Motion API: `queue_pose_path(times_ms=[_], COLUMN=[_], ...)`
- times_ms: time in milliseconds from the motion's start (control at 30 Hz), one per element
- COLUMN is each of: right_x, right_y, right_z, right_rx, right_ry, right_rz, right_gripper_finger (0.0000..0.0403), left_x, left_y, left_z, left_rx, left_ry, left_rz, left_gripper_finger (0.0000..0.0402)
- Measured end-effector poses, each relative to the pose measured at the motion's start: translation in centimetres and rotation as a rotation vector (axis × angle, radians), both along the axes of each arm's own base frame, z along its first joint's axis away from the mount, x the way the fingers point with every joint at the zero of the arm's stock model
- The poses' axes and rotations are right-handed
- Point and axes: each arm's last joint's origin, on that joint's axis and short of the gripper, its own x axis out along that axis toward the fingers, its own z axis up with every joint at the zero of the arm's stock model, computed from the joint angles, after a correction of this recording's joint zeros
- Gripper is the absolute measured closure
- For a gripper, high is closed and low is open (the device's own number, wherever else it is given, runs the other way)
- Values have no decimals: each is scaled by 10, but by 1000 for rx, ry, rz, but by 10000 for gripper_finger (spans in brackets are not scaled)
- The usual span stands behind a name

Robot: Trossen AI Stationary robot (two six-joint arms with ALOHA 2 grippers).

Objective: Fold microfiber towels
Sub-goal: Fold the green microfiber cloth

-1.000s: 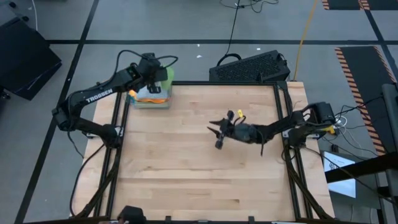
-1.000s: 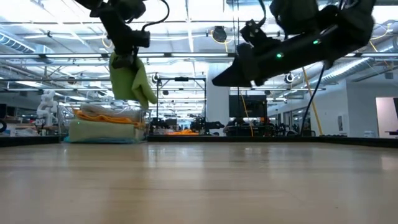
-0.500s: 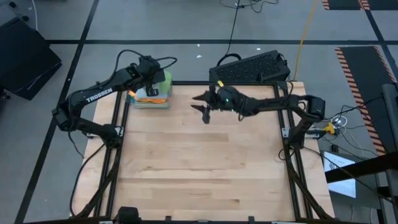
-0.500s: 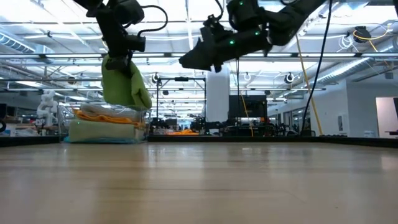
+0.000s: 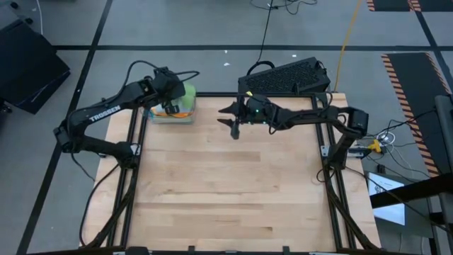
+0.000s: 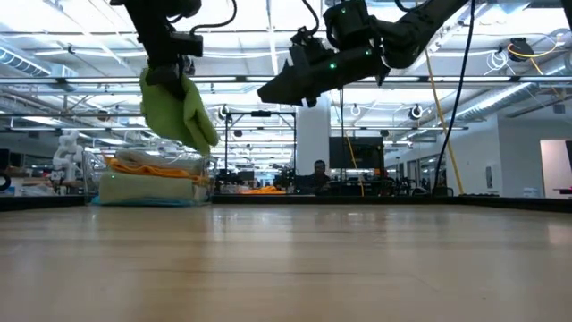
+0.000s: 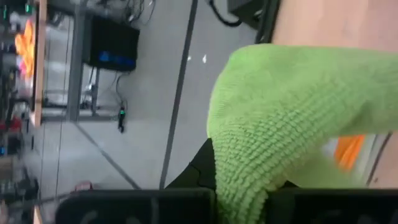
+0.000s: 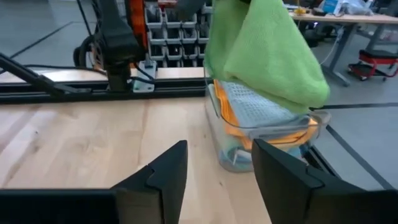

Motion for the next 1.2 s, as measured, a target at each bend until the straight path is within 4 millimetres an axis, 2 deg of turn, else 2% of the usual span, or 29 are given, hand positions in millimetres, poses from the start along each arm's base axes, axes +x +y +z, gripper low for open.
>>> queue_pose_path(times_ms=[133,300,467,533,633,733,867,1033,1100,1200], right_x=[4,10,15,16,16,16,15,14,14,10], right_y=[2,-10,-11,-8,-4,-3,-3,-2,0,10], right_z=[-2,4,8,7,3,1,-4,-6,-7,2], right_rx=[-4,46,59,63,75,87,113,114,105,63], right_ry=[-22,-107,-120,-110,-71,-48,0,24,41,74], right_rz=[-7,-45,-48,-39,-31,-34,-39,-38,-28,-10], right_gripper_finger=[212,171,139,135,134,133,133,133,133,133], left_x=[-1,6,2,-1,-2,2,10,18,20,28], left_y=[1,-4,0,8,20,25,26,14,3,-19], left_z=[-1,1,-1,-4,-3,-2,-14,-12,-4,9], left_rx=[-8,-22,57,91,117,113,51,30,26,23], left_ry=[-30,-90,20,75,28,-21,17,-43,-104,-222], left_rz=[51,21,27,61,94,47,-19,12,8,-17], left_gripper_finger=[392,395,393,397,393,391,397,391,396,394])
